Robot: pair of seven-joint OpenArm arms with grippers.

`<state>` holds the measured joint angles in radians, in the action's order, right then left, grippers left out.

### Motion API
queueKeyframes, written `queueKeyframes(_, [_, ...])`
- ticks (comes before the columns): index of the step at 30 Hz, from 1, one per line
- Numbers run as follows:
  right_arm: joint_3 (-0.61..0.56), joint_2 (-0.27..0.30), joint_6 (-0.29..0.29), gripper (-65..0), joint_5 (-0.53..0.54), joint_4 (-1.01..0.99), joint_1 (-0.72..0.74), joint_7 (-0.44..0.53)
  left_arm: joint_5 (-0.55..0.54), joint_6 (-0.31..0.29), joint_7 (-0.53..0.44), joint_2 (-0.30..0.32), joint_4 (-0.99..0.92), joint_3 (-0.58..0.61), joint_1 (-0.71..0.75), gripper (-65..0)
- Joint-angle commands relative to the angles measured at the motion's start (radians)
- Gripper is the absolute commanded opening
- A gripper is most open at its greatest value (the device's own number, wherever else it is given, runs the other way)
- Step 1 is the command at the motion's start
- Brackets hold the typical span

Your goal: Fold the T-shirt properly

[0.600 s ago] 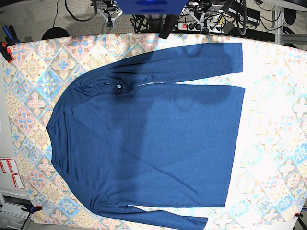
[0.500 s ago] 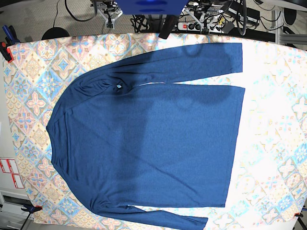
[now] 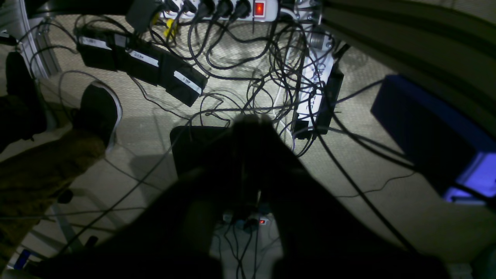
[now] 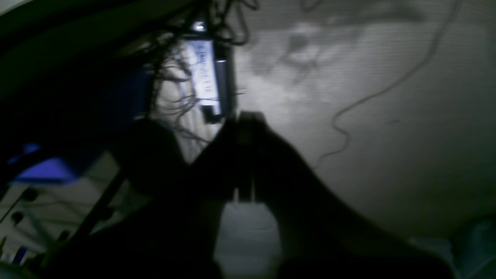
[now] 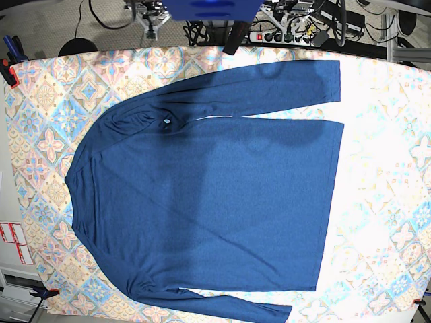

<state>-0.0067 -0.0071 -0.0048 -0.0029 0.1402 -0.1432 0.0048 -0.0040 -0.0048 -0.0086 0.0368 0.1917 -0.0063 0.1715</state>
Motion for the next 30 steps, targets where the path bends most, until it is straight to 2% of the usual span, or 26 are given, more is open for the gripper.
queueKeyframes(1, [-0.002,0.002,0.006,-65.0,-0.004,-0.001,-0.031,-0.004,-0.001,0.002,-0.001,0.007,0.002,0.001,0.015,-65.0])
queueKeyframes(6, [-0.003,0.058,0.006,-65.0,-0.004,0.045,-0.072,-0.006,0.006,0.002,-0.003,0.031,0.062,0.004,0.087,-65.0])
queueKeyframes(9, [-0.003,0.069,0.006,-65.0,-0.004,0.12,-0.143,-0.006,0.008,0.002,-0.001,0.064,0.197,0.004,0.175,-65.0])
queueKeyframes(14, [-0.003,0.12,0.006,-65.0,-0.004,0.284,-0.263,-0.006,0.002,0.002,0.0,0.094,0.409,0.004,0.314,-65.0])
queueKeyframes(18, [-0.003,0.149,0.006,-65.0,-0.004,0.401,-0.338,-0.006,-0.001,0.002,0.002,0.099,0.506,0.002,0.394,-65.0])
queueKeyframes(21, [0.006,0.151,0.006,-65.0,-0.003,0.476,-0.399,-0.006,-0.003,0.002,0.002,0.125,0.601,0.004,0.465,-65.0])
queueKeyframes(27, [0.009,0.193,0.006,-65.0,0.002,0.703,-0.545,-0.006,-0.003,0.002,0.002,0.134,0.879,0.001,0.636,-65.0])
queueKeyframes(30, [0.024,0.21,0.004,-65.0,0.004,0.815,-0.62,-0.007,-0.003,0.002,0.005,0.159,1.02,0.004,0.716,-65.0])
